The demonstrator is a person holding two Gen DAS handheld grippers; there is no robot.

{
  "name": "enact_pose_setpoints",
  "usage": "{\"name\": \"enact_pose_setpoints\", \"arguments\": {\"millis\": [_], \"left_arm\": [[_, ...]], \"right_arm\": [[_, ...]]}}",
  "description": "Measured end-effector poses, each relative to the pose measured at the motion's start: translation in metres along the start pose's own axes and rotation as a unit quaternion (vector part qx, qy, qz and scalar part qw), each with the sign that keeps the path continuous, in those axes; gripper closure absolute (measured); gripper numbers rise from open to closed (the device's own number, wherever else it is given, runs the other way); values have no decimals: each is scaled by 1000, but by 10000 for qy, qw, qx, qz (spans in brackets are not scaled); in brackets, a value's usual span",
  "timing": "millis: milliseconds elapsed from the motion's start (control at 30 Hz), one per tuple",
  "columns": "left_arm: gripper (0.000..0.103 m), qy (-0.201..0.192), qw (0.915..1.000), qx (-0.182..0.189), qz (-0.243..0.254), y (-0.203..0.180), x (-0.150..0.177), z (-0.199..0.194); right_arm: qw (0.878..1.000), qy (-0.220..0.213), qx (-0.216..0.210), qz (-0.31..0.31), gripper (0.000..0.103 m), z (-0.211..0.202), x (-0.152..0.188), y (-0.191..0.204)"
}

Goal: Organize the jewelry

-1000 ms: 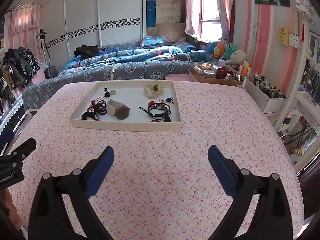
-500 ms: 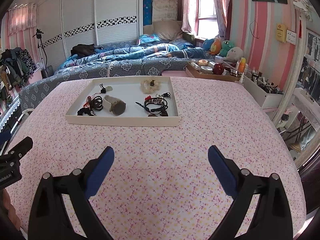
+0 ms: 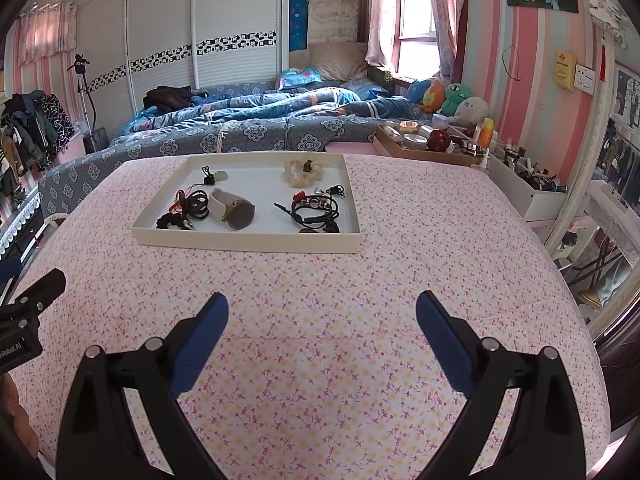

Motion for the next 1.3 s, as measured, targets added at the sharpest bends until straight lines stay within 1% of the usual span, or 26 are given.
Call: {"name": "enact_pose_setpoints", "arguments": {"millis": [200, 300, 467, 1300], "left_arm": [[3, 75, 9999, 38, 137, -7, 1, 4], [3, 91, 9999, 21, 130, -6, 2, 4], [3, 146, 9998, 115, 56, -5, 3, 5], [3, 105, 9999, -42, 86, -3, 2, 5]], "right_arm": [[10000, 6, -8, -20, 8, 1, 1, 0], [10000, 18, -10, -26, 8, 3, 1, 0], [10000, -15, 9, -48, 8, 2, 0, 0], [10000, -48, 58, -6, 8, 2, -2, -3]]}}
Point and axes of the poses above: each gripper's, at about its wrist camera, not at the fingertips, and z roughly the way its jaws point, y to its left, x to its underside, the point moved 7 cm from there along z, roughly the way its jaws point, and after that the axes turned 5 degrees about z, right-handed, at the moved point
